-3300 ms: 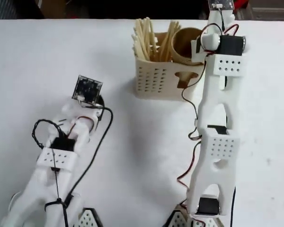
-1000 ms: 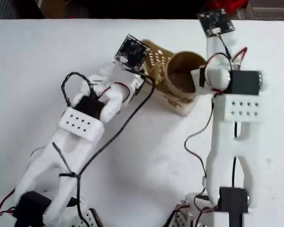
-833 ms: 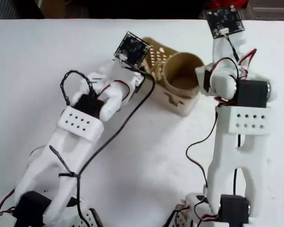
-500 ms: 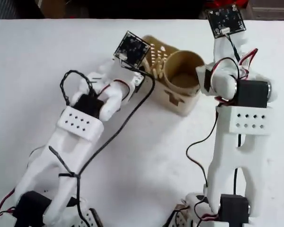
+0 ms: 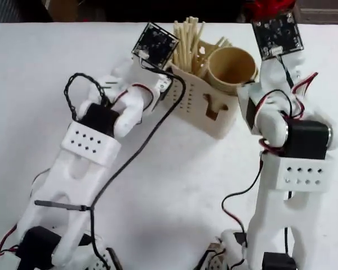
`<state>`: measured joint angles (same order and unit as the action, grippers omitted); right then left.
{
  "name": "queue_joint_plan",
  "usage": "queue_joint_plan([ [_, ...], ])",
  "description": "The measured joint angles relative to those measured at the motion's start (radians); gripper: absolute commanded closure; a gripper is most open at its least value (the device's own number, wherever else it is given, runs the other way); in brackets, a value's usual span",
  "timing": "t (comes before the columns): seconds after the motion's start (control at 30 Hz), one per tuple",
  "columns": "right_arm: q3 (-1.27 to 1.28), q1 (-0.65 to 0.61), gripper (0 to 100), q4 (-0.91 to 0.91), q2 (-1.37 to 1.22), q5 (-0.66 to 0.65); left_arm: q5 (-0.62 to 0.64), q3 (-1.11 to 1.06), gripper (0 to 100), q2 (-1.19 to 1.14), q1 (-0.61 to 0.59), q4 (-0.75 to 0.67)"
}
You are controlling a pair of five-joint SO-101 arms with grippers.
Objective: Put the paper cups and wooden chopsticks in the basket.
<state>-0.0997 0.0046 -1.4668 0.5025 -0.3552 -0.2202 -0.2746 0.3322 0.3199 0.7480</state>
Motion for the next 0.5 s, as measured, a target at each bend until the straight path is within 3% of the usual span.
queue_joint_plan([
  [0.27,0.181,0.003,80.8,0.000,0.196,0.000,0.000,0.008,88,0.012,-0.064,0.089],
  [0.5,0.512,0.003,80.8,0.000,0.508,-0.005,0.000,0.008,88,0.203,-0.138,0.252],
])
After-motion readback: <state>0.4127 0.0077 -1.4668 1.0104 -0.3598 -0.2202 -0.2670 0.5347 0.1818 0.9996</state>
